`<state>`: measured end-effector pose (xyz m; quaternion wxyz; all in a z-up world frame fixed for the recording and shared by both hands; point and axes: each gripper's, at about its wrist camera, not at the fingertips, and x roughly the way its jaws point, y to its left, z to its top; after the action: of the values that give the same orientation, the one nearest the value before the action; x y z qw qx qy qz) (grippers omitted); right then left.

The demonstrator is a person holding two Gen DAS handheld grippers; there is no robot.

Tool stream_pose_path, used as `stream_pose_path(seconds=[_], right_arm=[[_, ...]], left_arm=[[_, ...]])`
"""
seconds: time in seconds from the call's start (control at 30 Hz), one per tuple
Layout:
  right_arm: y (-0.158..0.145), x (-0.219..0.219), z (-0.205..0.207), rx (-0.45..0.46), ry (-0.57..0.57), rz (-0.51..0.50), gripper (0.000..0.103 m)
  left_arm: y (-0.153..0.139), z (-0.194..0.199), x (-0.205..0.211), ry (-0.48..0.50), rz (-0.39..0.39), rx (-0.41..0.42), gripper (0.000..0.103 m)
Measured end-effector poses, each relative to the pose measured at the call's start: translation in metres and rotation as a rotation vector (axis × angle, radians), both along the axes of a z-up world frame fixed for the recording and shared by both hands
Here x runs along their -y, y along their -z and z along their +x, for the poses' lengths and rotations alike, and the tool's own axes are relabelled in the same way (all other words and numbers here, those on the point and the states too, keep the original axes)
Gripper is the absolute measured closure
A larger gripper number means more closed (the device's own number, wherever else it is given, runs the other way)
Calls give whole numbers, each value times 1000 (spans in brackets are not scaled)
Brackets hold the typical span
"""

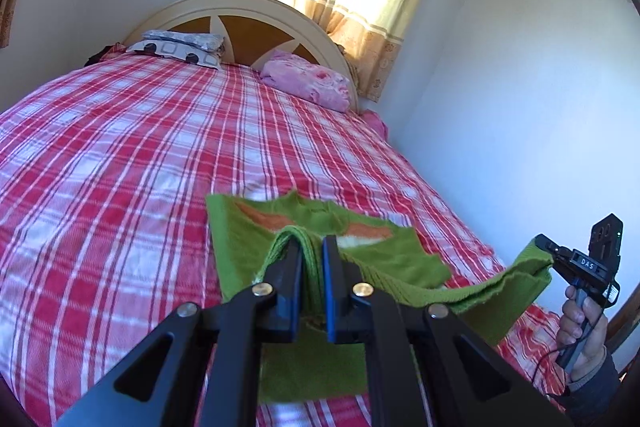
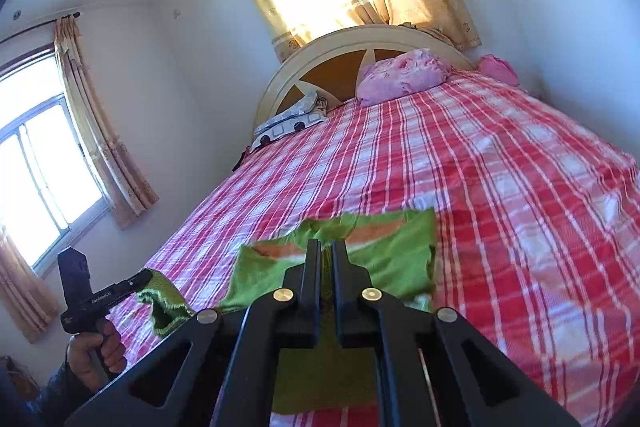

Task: Fold small clothes
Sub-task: 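Lift the hem with both tools and fold it over toward the collar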

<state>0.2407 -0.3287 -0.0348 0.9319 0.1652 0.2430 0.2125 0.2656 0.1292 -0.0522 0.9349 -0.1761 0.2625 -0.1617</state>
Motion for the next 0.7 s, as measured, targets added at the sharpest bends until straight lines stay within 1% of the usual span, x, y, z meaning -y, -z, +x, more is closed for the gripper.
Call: stream_pose_path(seconds=[0.1,0.23,0.33,0.5,0.6,0.7], right_arm=[[-4,-1,23,-7,10,-14,99],[0,0,54,-36,23,-25,99],[6,-2,79,-63,33,-46,99],[23,-5,123,-113,42,-70,99],[33,-7,149,-139,46,-78,99],[45,-8,174,-175,53,-80,99]], left_arm=[[-1,22,1,-11,22,-5,93],[7,52,4,-22,40,-36,93],[14,71,3,-36,48,-58,93],[24,102,-1,-51,37,-99,93],[30,119,1,-52,53,-117,93],[42,139,0,-58,68,-148,93]])
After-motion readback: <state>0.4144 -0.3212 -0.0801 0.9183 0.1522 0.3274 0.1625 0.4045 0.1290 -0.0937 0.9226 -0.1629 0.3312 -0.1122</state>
